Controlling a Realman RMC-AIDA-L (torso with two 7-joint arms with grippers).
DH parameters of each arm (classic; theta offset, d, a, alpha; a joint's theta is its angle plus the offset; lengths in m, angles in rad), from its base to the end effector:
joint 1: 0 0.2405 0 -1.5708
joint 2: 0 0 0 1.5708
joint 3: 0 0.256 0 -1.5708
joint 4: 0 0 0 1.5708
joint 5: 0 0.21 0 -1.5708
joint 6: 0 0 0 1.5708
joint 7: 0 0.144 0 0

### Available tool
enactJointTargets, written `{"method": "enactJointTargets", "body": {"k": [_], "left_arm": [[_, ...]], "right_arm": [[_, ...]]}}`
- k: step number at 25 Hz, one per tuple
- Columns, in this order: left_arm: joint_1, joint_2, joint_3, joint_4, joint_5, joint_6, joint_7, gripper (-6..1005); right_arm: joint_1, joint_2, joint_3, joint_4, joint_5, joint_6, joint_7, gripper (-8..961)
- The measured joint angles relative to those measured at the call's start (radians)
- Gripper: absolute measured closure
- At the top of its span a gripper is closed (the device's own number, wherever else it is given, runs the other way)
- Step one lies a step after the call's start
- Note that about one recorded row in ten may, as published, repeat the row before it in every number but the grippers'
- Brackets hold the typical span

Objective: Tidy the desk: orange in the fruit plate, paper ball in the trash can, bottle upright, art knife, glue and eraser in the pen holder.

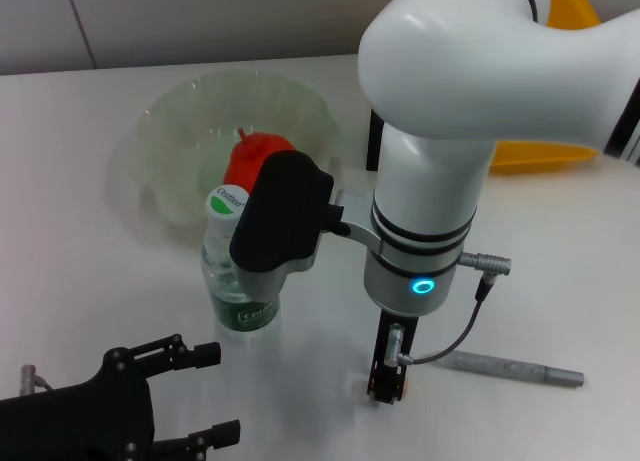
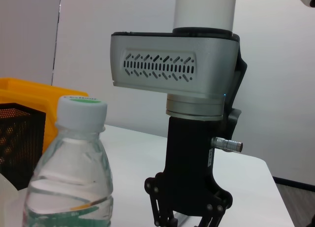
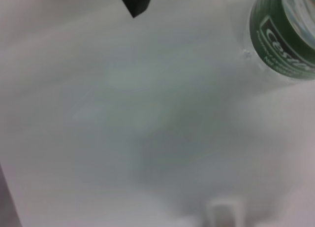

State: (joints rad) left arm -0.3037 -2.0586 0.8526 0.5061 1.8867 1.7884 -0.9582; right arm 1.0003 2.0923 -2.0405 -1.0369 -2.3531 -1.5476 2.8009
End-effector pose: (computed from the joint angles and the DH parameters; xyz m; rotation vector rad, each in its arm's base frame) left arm -0.2976 0.2237 -0.0234 -2.8697 -0.3658 -0.9152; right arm 0.1109 0.3052 -0.1154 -2.8257 0.5308 -1.1496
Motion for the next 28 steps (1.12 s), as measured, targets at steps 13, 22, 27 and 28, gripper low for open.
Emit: {"method": "enactJointTargets", "body": {"k": [13, 22, 27, 28], "left_arm": [[0.004, 0.0, -0.001, 0.0, -0.003, 0.0, 0.006, 216], [0.005, 0.0, -0.001, 0.0, -0.004, 0.001, 0.007, 216], [0.003, 0.0, -0.001, 0.0, -0.006, 0.0, 0.007, 216], [0.002, 0.0, -0.001, 0.0, -0.007, 0.0, 0.006, 216]], "right_arm": [[0.0, -0.005, 0.033, -0.021, 0.006, -0.033, 0.001, 836], [-0.066, -0.01, 0.383, -0.263, -0.299, -0.213, -0.04, 837], [-0.079, -0.012, 0.579, -0.355, -0.46, -0.223, -0.129, 837], [-0.082, -0.013, 0.624, -0.362, -0.483, -0.194, -0.16, 838]]}}
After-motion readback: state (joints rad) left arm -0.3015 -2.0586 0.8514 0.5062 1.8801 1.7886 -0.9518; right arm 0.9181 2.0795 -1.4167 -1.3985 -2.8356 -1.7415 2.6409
